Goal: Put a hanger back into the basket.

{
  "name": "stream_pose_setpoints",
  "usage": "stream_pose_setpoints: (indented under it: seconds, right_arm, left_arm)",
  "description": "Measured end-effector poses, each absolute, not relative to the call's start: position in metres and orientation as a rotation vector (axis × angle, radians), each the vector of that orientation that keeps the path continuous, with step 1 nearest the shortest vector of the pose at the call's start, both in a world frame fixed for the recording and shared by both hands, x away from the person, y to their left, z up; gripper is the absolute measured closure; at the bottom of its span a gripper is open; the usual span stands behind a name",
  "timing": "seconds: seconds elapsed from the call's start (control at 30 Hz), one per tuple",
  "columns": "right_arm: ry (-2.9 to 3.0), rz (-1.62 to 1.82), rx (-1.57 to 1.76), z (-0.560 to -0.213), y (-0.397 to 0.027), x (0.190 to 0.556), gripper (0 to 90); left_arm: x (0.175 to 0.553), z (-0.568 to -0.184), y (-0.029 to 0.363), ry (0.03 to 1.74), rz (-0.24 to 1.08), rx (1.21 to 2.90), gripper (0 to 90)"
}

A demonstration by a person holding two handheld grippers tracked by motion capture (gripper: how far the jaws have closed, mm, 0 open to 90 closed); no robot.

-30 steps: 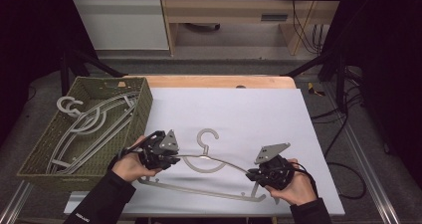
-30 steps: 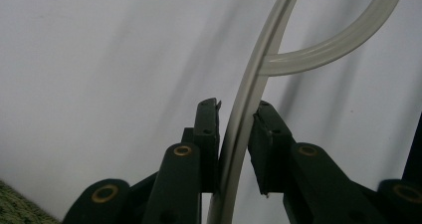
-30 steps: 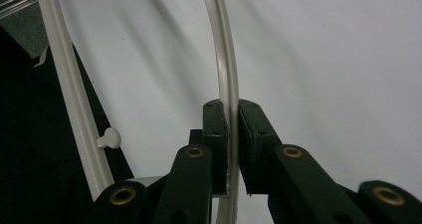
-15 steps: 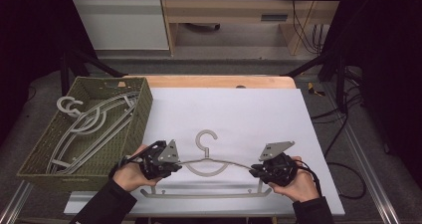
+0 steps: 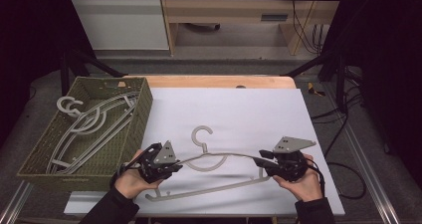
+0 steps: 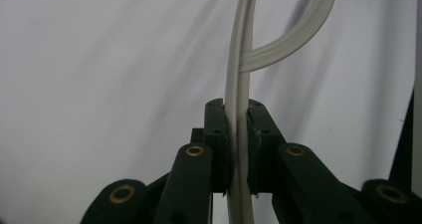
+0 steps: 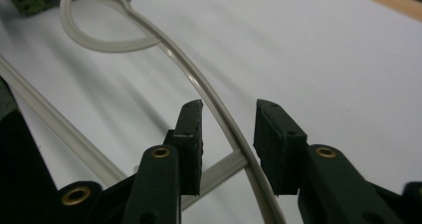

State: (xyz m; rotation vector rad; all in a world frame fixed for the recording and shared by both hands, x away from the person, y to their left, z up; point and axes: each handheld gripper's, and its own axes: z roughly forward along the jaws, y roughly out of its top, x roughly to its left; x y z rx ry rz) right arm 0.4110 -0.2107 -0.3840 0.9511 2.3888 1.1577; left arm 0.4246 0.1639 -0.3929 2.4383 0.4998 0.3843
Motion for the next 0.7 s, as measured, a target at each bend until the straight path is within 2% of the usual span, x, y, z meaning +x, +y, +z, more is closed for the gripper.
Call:
stream_pose_setpoints:
  seconds: [0.13, 0.2, 0.43, 0.7]
  right_arm:
    - [2.297, 1.241, 1.011, -0.381, -0.219, 0.41, 54.0]
    - [2.253, 1.266, 1.017, -0.382, -0.222, 0.41, 45.6]
    - [2.11, 1.334, 1.076, -0.385, -0.232, 0.408, 25.0]
    - [2.035, 1.308, 1.149, -0.388, -0.249, 0.406, 12.4]
  left_arm:
    - [0.427, -0.393, 0.168, 0.567, 0.41, 2.397, 81.6]
    - [0.428, -0.392, 0.17, 0.592, 0.424, 2.388, 81.6]
    - [0.427, -0.39, 0.175, 0.689, 0.485, 2.337, 81.6]
    - [0.426, -0.378, 0.184, 0.748, 0.551, 2.271, 81.6]
